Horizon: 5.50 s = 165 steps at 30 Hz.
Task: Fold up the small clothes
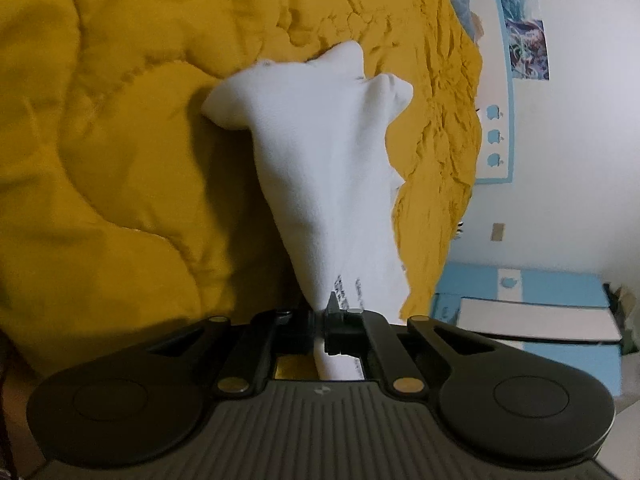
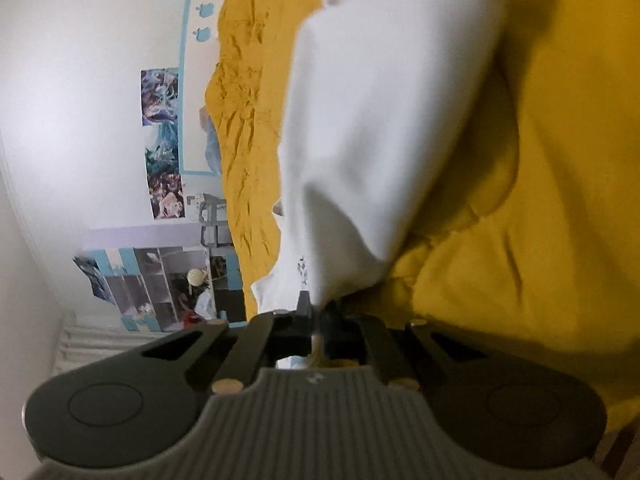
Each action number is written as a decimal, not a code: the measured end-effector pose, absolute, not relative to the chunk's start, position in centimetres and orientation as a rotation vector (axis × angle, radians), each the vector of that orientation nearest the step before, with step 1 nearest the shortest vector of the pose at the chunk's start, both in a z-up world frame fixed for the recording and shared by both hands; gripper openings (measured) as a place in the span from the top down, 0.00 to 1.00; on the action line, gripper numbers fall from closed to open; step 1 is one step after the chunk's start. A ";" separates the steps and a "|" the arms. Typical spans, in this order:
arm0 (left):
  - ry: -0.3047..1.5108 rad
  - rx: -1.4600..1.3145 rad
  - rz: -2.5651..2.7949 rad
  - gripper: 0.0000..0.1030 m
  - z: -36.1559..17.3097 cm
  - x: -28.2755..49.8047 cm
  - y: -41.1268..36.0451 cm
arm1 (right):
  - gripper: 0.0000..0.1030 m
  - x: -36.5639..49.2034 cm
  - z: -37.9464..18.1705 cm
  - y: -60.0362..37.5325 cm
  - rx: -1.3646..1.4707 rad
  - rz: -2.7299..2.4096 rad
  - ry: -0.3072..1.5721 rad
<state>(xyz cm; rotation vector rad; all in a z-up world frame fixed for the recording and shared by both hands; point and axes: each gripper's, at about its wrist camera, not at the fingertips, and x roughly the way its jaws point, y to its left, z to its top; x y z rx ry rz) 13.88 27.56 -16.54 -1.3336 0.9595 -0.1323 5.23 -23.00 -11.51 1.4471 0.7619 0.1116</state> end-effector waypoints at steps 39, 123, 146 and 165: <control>0.900 -0.331 -0.387 0.79 -10.9 19.0 29.1 | 0.24 42.3 -6.5 5.8 0.117 0.608 1.045; 0.835 -0.688 -0.332 0.68 -10.7 18.6 31.6 | 0.65 25.9 -5.7 -34.0 0.430 -0.128 0.732; 0.945 -0.394 -0.138 0.94 -11.0 15.0 29.5 | 1.00 9.0 -6.9 -34.8 0.570 -0.002 0.999; 0.766 -0.430 -0.256 0.77 -6.7 14.4 20.2 | 0.80 6.5 -1.7 -30.4 0.523 0.084 0.690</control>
